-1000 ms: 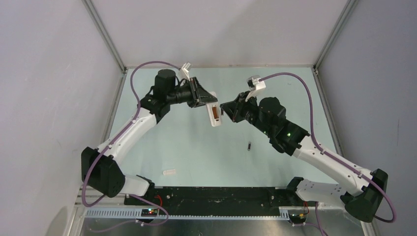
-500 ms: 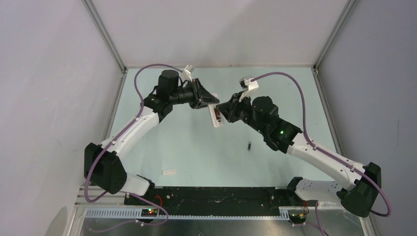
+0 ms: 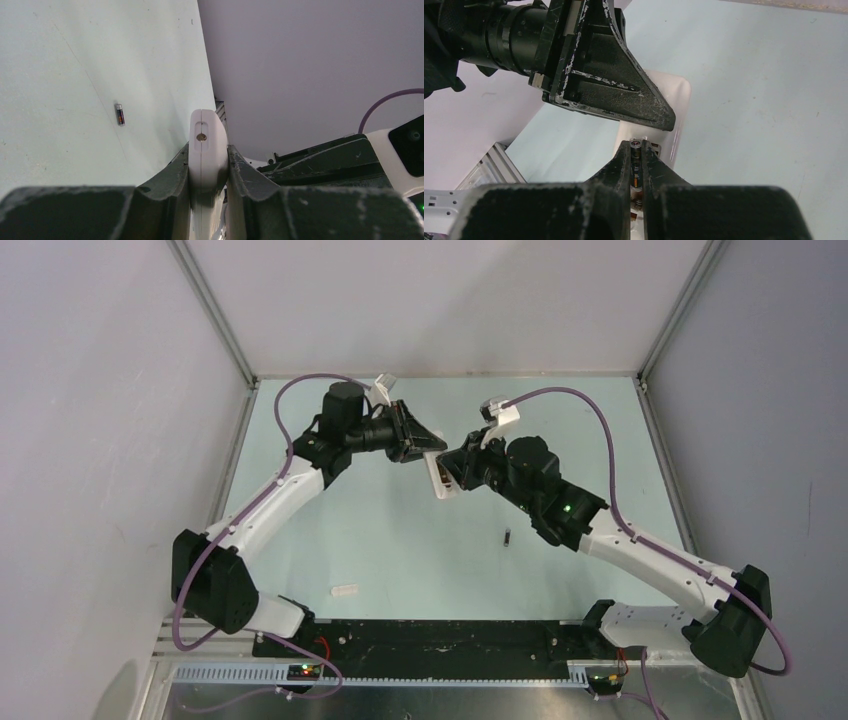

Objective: Load the batteries into the remote control

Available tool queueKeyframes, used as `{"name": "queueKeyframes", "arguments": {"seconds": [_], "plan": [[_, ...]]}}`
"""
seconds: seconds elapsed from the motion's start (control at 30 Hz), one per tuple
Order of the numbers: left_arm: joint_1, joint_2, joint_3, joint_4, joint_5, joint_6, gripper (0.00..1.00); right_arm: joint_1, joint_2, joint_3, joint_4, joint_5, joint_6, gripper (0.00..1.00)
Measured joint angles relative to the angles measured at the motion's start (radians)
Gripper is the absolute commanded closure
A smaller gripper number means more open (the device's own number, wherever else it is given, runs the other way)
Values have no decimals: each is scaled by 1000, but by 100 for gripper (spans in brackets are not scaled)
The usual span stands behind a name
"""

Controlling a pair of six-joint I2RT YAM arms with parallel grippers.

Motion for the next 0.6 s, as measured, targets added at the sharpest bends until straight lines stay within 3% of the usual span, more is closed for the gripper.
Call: {"name": "queueKeyframes", "arguments": {"seconds": [0.6], "plan": [[0, 0, -6, -13, -6, 28, 100, 23, 11, -17, 21, 22, -84, 90]]}}
